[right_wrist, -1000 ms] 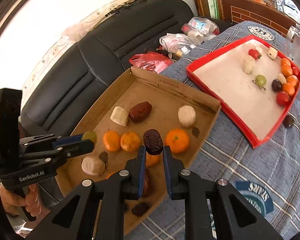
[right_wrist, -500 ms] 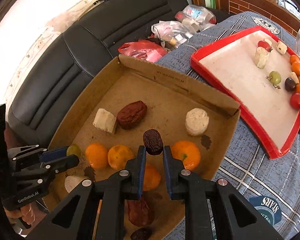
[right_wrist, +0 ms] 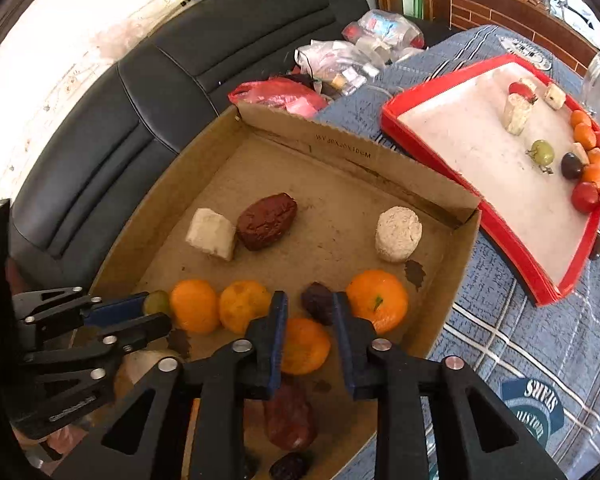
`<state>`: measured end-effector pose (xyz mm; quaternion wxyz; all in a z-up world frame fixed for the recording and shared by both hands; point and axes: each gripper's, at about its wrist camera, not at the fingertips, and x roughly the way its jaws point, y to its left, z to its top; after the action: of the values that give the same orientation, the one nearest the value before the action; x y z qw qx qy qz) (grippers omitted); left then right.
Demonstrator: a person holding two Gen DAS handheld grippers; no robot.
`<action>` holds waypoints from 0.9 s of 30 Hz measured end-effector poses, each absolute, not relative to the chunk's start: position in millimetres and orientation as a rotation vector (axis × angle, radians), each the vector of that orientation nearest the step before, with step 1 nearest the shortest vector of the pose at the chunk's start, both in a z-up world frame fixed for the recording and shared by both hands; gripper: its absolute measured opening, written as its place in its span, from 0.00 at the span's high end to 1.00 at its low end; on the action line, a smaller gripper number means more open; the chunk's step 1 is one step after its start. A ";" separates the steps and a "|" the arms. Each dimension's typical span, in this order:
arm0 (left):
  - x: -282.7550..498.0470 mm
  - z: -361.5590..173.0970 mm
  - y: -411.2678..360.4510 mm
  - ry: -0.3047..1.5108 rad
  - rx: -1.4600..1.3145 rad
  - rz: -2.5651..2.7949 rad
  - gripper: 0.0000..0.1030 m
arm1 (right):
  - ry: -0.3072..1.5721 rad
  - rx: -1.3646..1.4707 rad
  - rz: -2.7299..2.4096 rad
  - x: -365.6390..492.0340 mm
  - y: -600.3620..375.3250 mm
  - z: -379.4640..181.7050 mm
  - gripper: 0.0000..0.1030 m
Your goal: Organize fruits
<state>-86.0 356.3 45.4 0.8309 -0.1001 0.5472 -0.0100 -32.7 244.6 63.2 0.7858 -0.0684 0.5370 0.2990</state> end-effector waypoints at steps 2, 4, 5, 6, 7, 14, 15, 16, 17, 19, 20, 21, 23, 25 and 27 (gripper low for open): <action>-87.2 45.8 355.0 1.157 -0.203 -0.017 0.80 | 1.132 -0.129 0.649 -41.6 238.6 73.4 0.65; -89.2 47.3 352.6 1.156 -0.188 -0.003 0.75 | 1.122 -0.094 0.650 -50.2 230.8 80.3 0.59; -91.0 49.7 351.2 1.152 -0.183 0.004 0.70 | 1.122 -0.070 0.653 -56.8 224.9 83.8 0.58; -92.0 53.3 349.9 1.142 -0.177 0.012 0.65 | 1.120 -0.058 0.655 -61.3 220.9 87.0 0.56; -94.0 57.4 348.2 1.128 -0.170 0.021 0.62 | 1.114 -0.048 0.657 -68.3 216.4 89.9 0.54; -107.3 90.7 324.6 1.032 -0.129 0.066 0.40 | 1.058 -0.054 0.682 -116.5 172.4 101.2 0.34; -106.7 93.3 322.3 1.030 -0.128 0.075 0.34 | 1.057 -0.058 0.683 -121.7 165.6 100.6 0.34; -106.7 96.8 319.4 1.027 -0.144 0.082 0.33 | 1.057 -0.065 0.683 -125.5 160.1 100.6 0.34; -106.7 99.1 318.2 1.023 -0.167 0.084 0.33 | 1.057 -0.072 0.683 -127.9 155.4 100.5 0.34; -106.4 102.6 315.6 1.025 -0.220 0.087 0.33 | 1.054 -0.077 0.681 -130.7 146.6 102.2 0.34; -106.2 102.4 313.3 1.033 -0.234 0.090 0.33 | 1.052 -0.075 0.682 -131.1 144.8 103.3 0.34; -106.4 101.5 310.1 1.047 -0.240 0.095 0.33 | 1.049 -0.073 0.682 -131.4 140.9 104.9 0.33; -108.0 100.3 301.8 1.064 -0.202 0.112 0.33 | 1.040 -0.070 0.686 -133.0 135.2 107.8 0.31; -112.4 101.4 292.5 1.061 -0.137 0.153 0.33 | 1.026 -0.073 0.692 -133.4 130.7 111.0 0.29; -116.7 103.2 284.6 1.051 -0.085 0.207 0.33 | 1.016 -0.075 0.703 -134.3 128.0 114.0 0.21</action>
<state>-116.7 284.6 103.2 0.8591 -0.0402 0.5007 0.0986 -134.3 128.0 114.0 0.8146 -0.0352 0.4760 0.3297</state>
